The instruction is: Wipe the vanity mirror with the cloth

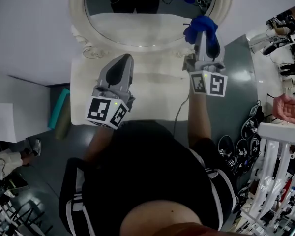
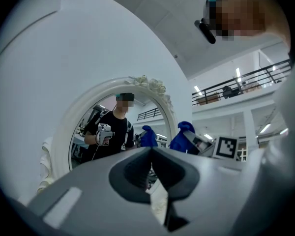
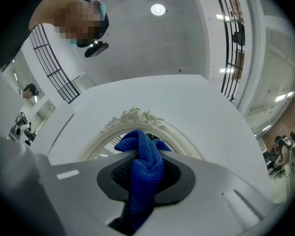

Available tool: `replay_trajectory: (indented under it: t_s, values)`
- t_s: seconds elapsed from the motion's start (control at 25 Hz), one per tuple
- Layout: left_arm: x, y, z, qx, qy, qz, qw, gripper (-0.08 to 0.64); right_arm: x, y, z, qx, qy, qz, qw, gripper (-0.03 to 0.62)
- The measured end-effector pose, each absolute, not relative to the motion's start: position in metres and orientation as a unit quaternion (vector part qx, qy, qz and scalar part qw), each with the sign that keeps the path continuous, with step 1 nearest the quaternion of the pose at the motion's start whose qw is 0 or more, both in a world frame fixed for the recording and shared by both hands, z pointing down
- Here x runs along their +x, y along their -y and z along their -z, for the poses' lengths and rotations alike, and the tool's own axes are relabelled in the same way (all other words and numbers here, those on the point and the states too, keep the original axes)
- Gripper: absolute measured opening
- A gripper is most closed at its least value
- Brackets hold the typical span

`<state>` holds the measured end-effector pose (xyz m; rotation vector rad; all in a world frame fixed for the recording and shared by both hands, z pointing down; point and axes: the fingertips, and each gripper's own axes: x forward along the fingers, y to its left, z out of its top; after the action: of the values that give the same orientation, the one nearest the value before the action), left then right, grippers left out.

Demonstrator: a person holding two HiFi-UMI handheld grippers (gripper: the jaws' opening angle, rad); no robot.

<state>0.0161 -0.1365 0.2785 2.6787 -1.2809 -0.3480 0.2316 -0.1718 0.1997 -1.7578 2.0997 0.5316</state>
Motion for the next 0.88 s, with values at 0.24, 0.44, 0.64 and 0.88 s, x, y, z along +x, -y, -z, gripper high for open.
replay_trajectory:
  t_s: [0.24,0.44,0.64,0.88]
  values:
    - [0.020,0.140,-0.267,0.898,0.421,0.116,0.059,0.011,0.232,0.207,-0.162,-0.625,-0.735,-0.228,0.134,0.053]
    - [0.039,0.163,-0.298,0.896,0.424,0.112,0.067,0.012,0.252,0.254,-0.169,-0.640,-0.718,-0.260,0.087,0.052]
    - [0.036,0.191,-0.319,0.889,0.439,0.108,0.072,0.011,0.259,0.290,-0.175,-0.644,-0.706,-0.289,0.061,0.051]
    - [0.040,0.194,-0.323,0.889,0.437,0.101,0.089,0.011,0.251,0.312,-0.194,-0.662,-0.673,-0.326,-0.042,0.051]
